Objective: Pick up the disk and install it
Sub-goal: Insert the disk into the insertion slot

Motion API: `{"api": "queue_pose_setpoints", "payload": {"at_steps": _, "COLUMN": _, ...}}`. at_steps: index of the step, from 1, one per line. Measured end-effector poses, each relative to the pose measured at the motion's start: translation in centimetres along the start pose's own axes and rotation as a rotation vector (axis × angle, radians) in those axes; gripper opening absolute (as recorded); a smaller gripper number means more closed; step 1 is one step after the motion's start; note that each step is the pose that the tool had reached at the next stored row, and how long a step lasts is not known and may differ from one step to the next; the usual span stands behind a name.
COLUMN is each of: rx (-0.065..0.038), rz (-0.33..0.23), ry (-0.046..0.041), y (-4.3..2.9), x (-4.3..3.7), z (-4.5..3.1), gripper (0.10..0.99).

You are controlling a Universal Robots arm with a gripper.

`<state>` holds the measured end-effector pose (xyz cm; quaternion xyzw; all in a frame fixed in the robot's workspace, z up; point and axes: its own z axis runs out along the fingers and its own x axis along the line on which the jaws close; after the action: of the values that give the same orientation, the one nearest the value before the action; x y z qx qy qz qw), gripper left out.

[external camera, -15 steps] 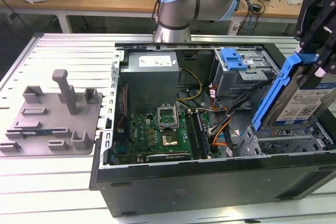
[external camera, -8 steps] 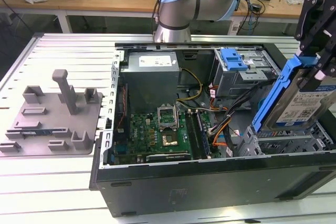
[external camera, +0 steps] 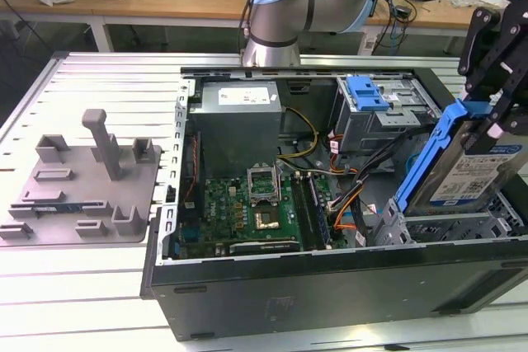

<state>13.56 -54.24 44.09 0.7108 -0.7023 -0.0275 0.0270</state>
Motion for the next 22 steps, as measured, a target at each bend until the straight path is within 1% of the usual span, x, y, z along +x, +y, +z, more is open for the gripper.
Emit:
{"api": "queue_pose_setpoints", "payload": {"at_steps": 2, "rx": -0.001, "rz": 0.0, "ry": 0.0, "y": -0.06, "x": 0.05, "z": 0.5, "gripper": 0.365}}
{"api": "queue_pose_setpoints", "payload": {"at_steps": 5, "rx": -0.003, "rz": 0.0, "ry": 0.0001, "y": -0.16, "x": 0.3, "z": 1.55, "gripper": 0.365}}
{"api": "queue_pose_setpoints", "payload": {"at_steps": 6, "rx": -0.004, "rz": 0.0, "ry": -0.0001, "y": -0.2, "x": 0.43, "z": 2.02, "gripper": 0.365}}
{"api": "queue_pose_setpoints", "payload": {"at_steps": 11, "rx": -0.005, "rz": 0.0, "ry": 0.0, "y": -0.28, "x": 0.62, "z": 3.06, "gripper": 0.365}}
{"api": "queue_pose_setpoints", "payload": {"at_steps": 13, "rx": -0.005, "rz": 0.0, "ry": 0.0001, "y": -0.32, "x": 0.68, "z": 3.63, "gripper": 0.365}}
{"api": "queue_pose_setpoints", "payload": {"at_steps": 14, "rx": -0.005, "rz": 0.0, "ry": 0.0003, "y": -0.34, "x": 0.7, "z": 3.9, "gripper": 0.376}}
{"api": "queue_pose_setpoints", "payload": {"at_steps": 15, "rx": -0.005, "rz": 0.0, "ry": -0.0001, "y": -0.35, "x": 0.73, "z": 4.09, "gripper": 0.435}}
{"api": "queue_pose_setpoints", "payload": {"at_steps": 16, "rx": -0.005, "rz": 0.0, "ry": 0.0, "y": -0.35, "x": 0.74, "z": 4.13, "gripper": 0.435}}
{"api": "queue_pose_setpoints", "payload": {"at_steps": 17, "rx": -0.005, "rz": 0.0, "ry": 0.0002, "y": -0.36, "x": 0.74, "z": 4.12, "gripper": 0.502}}
{"api": "queue_pose_setpoints", "payload": {"at_steps": 22, "rx": -0.005, "rz": 0.0, "ry": 0.0, "y": -0.36, "x": 0.75, "z": 4.14, "gripper": 0.502}}
